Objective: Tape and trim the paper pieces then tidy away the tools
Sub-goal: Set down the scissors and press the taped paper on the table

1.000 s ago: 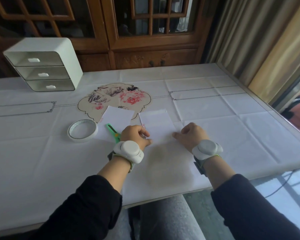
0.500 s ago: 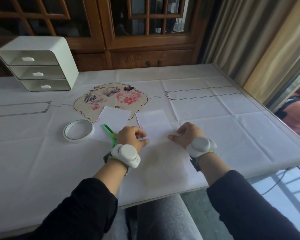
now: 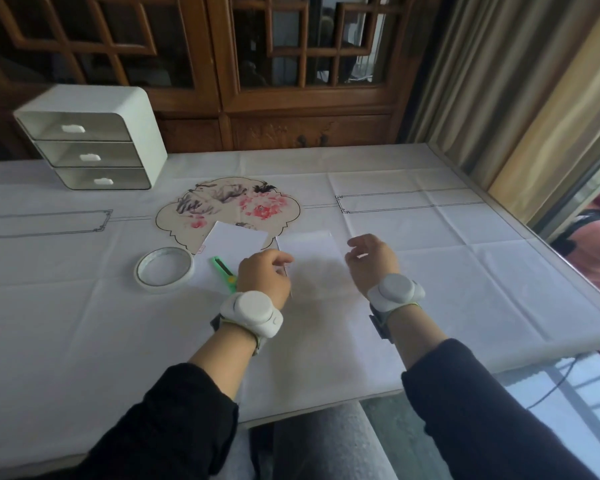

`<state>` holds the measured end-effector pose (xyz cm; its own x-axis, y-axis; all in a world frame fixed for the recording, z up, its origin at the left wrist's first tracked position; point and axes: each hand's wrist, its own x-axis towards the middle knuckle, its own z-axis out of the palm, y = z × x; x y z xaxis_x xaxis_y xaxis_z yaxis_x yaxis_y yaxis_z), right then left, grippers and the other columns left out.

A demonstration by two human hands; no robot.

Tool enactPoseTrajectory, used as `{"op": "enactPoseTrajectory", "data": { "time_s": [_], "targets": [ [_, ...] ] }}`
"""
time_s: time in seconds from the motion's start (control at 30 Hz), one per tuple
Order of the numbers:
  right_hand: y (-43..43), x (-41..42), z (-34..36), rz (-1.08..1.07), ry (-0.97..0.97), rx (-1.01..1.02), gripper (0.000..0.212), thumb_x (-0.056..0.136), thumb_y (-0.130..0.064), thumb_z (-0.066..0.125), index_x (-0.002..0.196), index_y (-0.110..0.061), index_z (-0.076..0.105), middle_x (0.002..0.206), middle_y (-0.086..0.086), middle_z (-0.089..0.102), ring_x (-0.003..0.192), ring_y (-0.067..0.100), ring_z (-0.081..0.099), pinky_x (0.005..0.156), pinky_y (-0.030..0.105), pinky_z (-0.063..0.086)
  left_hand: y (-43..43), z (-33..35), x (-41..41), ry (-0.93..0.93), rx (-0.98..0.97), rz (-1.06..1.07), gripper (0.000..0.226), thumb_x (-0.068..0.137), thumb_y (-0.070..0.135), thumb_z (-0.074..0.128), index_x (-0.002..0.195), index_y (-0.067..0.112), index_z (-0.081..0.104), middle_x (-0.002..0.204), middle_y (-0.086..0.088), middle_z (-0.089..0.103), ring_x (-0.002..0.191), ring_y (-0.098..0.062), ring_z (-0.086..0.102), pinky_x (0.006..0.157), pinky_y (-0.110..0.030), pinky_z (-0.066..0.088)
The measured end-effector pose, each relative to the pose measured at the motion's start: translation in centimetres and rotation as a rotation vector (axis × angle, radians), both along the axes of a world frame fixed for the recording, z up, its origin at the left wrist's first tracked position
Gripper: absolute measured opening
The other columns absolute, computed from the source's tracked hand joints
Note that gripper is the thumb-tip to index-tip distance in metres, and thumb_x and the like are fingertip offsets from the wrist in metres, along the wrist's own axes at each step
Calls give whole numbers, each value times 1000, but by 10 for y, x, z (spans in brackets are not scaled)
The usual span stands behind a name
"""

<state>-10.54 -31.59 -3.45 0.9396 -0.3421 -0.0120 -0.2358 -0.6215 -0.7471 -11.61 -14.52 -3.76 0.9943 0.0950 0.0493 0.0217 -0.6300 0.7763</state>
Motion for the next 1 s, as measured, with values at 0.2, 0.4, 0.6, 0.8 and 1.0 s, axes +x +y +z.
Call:
{"op": "enactPoseTrajectory", "data": {
  "time_s": [0.2,0.4,0.6,0.8,1.0],
  "targets": [
    [25,34,-1,114,157,-167,56,92,-9,43,145,-20,29,139,4,48,133,28,29,103,35,35,-6,8,17,274,-327,56,50,87,2,46,134,18,46,140,-9,47,130,-27,43,109,-33,33],
    [27,37,-7,127,175,-167,66,87,-3,45,146,-26,27,139,4,46,135,24,33,106,35,39,-9,13,31,370,-604,136,39,83,-11,41,64,23,47,92,-13,51,88,-27,47,83,-38,42],
    [22,39,-18,102,121,-68,63,87,-7,49,144,-31,33,136,7,46,129,21,42,102,36,43,-9,6,39,359,-782,166,44,81,-16,42,66,24,55,69,-3,52,77,-25,45,79,-32,40],
    [18,41,-22,117,86,-32,64,86,-3,47,143,-29,35,137,-2,50,129,18,36,99,31,42,-9,8,44,392,-840,216,35,85,-6,53,110,19,51,61,-7,52,51,-17,39,53,-23,30],
    [16,40,-23,131,54,-24,61,86,-5,53,141,-25,38,136,-4,51,129,21,33,97,31,41,-15,8,45,267,-559,94,30,87,13,59,116,5,63,95,-16,67,65,-14,52,63,-20,41]
  ]
}}
